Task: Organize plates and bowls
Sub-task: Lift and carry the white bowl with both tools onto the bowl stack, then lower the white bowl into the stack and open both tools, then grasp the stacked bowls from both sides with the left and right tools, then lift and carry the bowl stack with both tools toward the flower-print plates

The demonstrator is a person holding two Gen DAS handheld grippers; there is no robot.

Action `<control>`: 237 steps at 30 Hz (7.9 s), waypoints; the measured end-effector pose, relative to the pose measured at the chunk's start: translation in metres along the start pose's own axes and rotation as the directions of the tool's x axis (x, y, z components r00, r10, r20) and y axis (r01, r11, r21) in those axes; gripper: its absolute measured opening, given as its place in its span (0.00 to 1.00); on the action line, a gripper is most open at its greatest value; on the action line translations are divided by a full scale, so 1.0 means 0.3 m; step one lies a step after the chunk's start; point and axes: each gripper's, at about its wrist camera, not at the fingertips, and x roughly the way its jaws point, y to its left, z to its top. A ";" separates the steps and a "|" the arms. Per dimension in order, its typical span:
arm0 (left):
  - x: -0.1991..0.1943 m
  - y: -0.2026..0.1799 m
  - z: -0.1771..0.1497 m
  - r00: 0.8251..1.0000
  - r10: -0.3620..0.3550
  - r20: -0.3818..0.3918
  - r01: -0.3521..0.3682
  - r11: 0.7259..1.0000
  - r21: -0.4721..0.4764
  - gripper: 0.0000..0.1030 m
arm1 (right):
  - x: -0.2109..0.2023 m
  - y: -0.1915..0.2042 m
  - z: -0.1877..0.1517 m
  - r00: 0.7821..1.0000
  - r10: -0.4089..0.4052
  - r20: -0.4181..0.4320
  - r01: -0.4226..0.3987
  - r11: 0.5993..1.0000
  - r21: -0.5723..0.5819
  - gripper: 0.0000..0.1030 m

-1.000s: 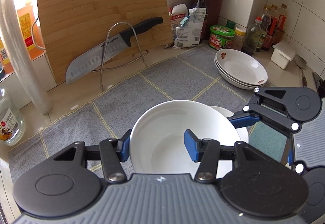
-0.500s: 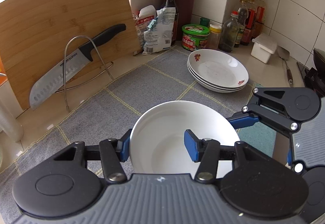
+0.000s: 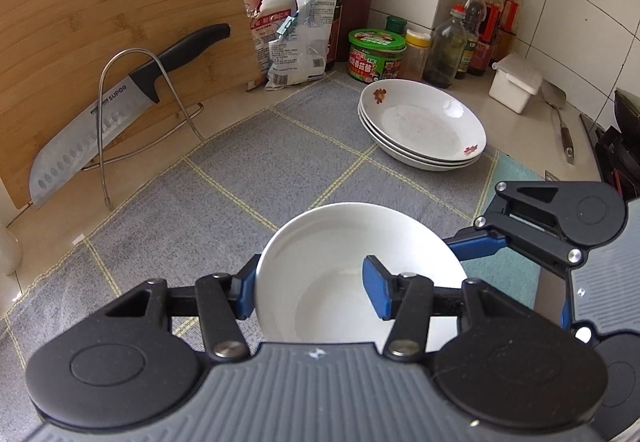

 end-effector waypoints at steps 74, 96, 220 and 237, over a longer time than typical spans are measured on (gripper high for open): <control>-0.197 0.099 -0.150 0.993 0.059 0.101 -0.044 0.989 -0.144 0.86 | -0.079 -0.020 -0.024 0.993 0.079 0.086 -0.075 0.996 -0.054 1.00; 0.050 -0.074 -0.339 0.982 0.154 -0.110 -0.171 0.971 -0.168 0.91 | 0.188 -0.158 -0.198 0.980 0.159 -0.122 -0.182 0.962 -0.205 1.00; 0.133 -0.063 -0.135 0.974 -0.199 -0.103 0.220 0.939 0.265 0.78 | 0.162 -0.197 -0.023 0.863 0.416 -0.287 -0.502 0.651 -0.568 0.83; 0.260 -0.283 0.127 0.977 -0.204 -0.067 0.215 0.926 0.310 0.78 | 0.021 -0.512 -0.019 0.899 0.374 -0.227 -0.431 0.670 -0.604 0.83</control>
